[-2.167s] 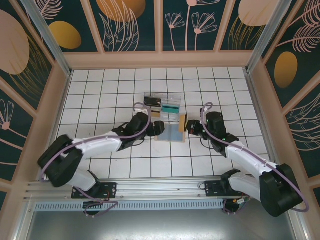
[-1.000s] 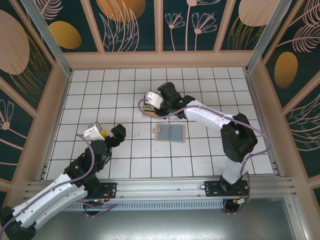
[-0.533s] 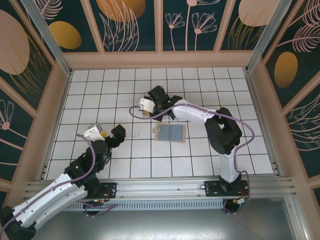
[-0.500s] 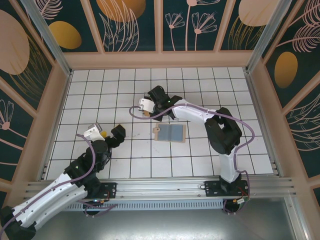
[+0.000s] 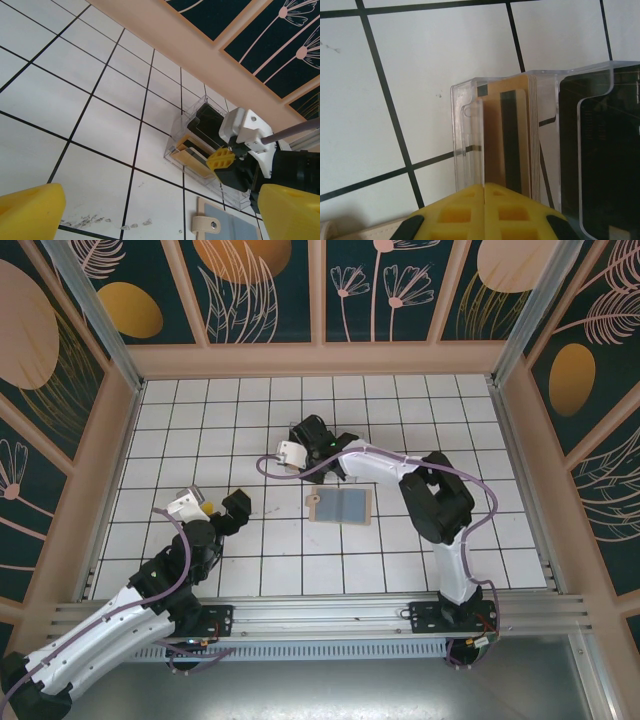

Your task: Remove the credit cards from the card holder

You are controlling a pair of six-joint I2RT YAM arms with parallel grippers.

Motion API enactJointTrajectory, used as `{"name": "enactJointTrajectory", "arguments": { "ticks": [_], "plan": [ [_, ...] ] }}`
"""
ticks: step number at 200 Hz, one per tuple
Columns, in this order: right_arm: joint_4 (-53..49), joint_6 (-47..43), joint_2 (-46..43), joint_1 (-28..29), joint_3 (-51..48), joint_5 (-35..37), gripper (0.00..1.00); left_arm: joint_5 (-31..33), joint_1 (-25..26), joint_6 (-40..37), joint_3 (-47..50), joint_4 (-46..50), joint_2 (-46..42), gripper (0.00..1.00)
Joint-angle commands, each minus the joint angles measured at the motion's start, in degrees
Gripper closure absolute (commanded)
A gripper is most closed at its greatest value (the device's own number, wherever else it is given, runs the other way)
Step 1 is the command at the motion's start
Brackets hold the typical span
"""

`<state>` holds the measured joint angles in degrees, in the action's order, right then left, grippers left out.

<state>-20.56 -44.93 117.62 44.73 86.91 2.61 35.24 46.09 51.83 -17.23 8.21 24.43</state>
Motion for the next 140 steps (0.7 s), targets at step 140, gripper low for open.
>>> {"name": "enactJointTrajectory", "arguments": {
  "ticks": [140],
  "plan": [
    [2.10,3.52,-1.95,0.26,0.48,5.99,0.69,0.79,0.06,0.70,1.22,0.23,-0.06,0.01]
  ]
}}
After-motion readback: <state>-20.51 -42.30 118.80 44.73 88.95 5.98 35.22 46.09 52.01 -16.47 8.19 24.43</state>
